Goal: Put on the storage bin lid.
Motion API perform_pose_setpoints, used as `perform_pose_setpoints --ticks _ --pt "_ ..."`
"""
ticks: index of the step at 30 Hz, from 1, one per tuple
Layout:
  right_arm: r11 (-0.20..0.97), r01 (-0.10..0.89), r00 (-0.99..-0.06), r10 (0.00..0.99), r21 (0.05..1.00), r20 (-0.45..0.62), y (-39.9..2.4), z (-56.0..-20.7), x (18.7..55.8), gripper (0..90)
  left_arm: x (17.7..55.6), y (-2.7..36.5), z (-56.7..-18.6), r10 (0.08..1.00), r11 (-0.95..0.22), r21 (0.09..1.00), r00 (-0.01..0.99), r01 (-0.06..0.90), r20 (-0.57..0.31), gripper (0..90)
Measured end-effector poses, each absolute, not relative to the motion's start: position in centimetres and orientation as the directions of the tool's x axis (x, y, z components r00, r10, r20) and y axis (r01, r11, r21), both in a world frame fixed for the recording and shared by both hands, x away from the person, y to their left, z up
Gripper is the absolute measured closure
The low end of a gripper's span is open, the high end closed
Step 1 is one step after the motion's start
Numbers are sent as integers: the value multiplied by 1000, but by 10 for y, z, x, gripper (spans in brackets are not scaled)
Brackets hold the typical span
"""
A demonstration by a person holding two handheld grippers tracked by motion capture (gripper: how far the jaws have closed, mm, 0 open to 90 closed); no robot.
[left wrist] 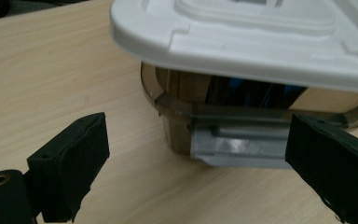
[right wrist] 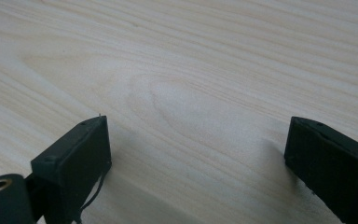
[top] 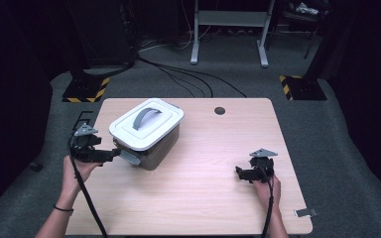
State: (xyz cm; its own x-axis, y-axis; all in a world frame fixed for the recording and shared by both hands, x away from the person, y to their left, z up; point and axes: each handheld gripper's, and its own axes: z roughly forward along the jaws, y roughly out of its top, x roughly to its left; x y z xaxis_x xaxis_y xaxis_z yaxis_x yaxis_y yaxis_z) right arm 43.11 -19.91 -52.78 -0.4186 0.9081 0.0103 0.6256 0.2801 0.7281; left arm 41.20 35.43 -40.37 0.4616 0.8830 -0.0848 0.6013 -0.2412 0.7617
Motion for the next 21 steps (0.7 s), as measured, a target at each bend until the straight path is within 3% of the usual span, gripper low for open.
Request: perform_pose_setpoints --ticks 10,21 --pt "279 626 -418 908 728 11 -199 -528 431 63 403 362 -459 894 -211 717 427 665 -133 40" --pt "278 626 -417 909 728 12 -199 -528 431 63 392 356 -513 908 -253 671 411 697 -85 1"
